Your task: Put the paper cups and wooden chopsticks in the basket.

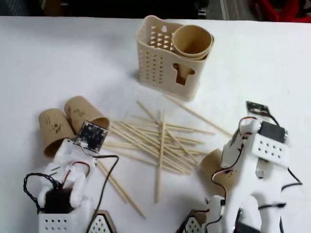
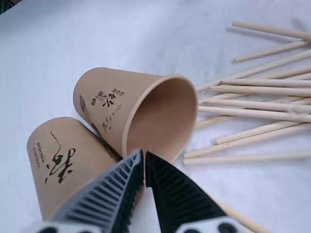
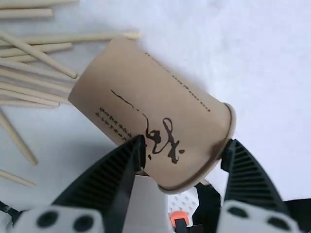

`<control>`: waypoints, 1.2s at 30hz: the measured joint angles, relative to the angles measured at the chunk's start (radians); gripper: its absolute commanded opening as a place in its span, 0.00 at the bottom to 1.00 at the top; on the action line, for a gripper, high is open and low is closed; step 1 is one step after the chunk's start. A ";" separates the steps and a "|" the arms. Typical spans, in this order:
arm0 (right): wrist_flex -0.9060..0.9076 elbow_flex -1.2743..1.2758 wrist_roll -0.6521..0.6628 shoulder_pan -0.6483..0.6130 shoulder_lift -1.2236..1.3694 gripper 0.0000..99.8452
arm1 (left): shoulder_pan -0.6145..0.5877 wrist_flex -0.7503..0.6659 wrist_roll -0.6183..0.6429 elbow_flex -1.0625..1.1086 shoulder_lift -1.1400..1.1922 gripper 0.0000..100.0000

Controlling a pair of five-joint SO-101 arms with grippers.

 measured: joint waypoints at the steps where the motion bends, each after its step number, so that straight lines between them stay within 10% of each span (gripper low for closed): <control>1: -0.003 -0.002 -0.011 -0.011 0.031 0.26 | 0.000 0.000 0.000 0.000 0.000 0.03; 30: 0.072 -0.189 -0.009 -0.081 0.077 0.25 | 0.000 0.000 0.000 0.000 0.000 0.03; 36: 0.072 -0.138 0.150 -0.034 0.077 0.25 | 0.000 0.000 0.000 0.000 0.000 0.03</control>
